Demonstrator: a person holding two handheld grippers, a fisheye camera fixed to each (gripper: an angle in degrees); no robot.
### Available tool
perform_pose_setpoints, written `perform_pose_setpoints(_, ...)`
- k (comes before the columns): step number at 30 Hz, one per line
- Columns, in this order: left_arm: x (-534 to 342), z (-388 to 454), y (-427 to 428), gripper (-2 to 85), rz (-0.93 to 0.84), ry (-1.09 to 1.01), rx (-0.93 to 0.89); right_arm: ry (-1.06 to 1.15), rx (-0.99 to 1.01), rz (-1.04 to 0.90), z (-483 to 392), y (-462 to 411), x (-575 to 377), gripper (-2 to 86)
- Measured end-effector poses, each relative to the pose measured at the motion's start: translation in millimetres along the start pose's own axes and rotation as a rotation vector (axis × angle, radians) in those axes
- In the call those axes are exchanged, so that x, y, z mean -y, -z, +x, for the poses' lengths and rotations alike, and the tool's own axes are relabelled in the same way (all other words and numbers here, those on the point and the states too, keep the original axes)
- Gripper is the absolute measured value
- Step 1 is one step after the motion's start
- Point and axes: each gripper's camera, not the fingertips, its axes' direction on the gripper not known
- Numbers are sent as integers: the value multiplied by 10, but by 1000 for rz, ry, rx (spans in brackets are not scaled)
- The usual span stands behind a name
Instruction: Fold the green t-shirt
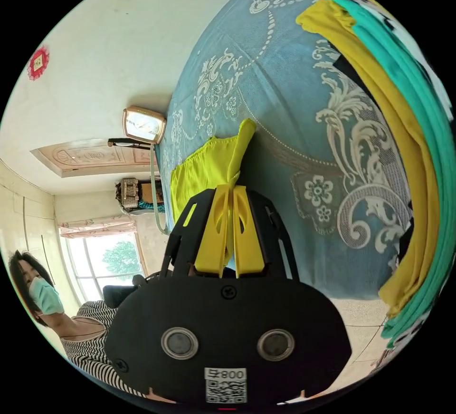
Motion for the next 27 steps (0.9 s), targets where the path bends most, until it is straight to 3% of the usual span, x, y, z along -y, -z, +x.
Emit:
perform_pose_setpoints(6, -311, -147, 250, 14, 47, 40, -52, -35, 6, 80, -192, 424, -471, 9)
perform_pose_setpoints(15, -1359, -1452, 1111, 15, 329, 474, -161, 212, 110, 113, -1761, 373, -260, 10)
perform_pose_setpoints(20, -2276, -2196, 1469, 16, 483, 734, -181, 405, 93, -11, -2961, -234, 31, 10)
perform_pose_setpoints(27, -3348, -2864, 1569, 16, 542, 1013, -202, 509, -11, -215, -3925, -1282, 197, 10)
